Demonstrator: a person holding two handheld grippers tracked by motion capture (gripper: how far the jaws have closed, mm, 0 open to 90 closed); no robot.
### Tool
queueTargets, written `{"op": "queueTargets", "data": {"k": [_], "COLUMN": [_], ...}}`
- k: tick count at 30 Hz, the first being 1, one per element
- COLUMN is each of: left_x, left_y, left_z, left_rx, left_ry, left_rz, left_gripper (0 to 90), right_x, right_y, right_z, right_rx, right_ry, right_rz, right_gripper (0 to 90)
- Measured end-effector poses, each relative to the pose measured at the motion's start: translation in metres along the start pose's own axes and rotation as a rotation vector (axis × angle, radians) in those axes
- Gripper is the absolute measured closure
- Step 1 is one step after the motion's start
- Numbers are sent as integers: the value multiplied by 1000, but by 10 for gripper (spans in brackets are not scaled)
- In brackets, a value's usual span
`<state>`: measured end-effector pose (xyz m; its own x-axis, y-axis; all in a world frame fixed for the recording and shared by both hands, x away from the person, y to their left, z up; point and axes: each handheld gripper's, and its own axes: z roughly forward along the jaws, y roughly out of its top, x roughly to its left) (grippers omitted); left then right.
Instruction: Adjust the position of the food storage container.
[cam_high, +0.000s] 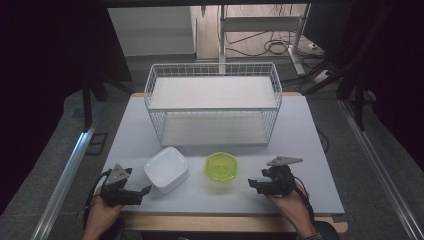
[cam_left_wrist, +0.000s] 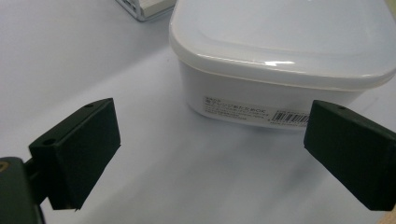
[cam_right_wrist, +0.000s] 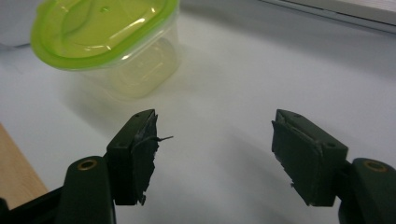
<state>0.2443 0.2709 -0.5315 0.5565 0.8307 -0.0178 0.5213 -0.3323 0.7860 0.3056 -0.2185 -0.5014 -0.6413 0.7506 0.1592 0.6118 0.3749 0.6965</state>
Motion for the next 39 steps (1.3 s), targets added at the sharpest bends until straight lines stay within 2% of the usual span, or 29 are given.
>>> {"op": "queueTargets", "data": {"k": [4,11,13,14,16,18,20,21,26,30,39], "left_x": [-1,-2,-2,-2,-2,-2,-2,-2,-2,-2,-2], "left_y": [0,1,1,1,1,1,1,1,1,1,1], "left_z": [0,0,0,0,0,1,1,1,1,1,2], "left_rx": [-8,-3,-5,-5,-6,-2,-2,-1,2,2,9], "left_ry": [-6,-2,-2,0,2,3,2,0,-1,-1,1], "left_rz": [-1,8,6,6,6,7,7,6,11,12,13], "left_gripper": [39,39,39,40,40,39,40,40,40,39,40], "right_x": [7,9,10,10,11,13,15,15,20,23,45], "right_y": [4,9,13,17,19,25,29,29,41,50,74], "right_z": [-2,-3,-5,-6,-6,-7,-7,-7,-6,-1,21], "right_rx": [4,-7,-18,-19,-19,-22,-19,-19,-14,-18,-37], "right_ry": [12,29,47,45,45,67,67,67,69,79,126], "right_rz": [-15,-41,-42,-62,-67,-86,-106,-106,-141,-154,-186], "right_gripper": [382,478,519,569,595,693,756,756,886,896,898]}}
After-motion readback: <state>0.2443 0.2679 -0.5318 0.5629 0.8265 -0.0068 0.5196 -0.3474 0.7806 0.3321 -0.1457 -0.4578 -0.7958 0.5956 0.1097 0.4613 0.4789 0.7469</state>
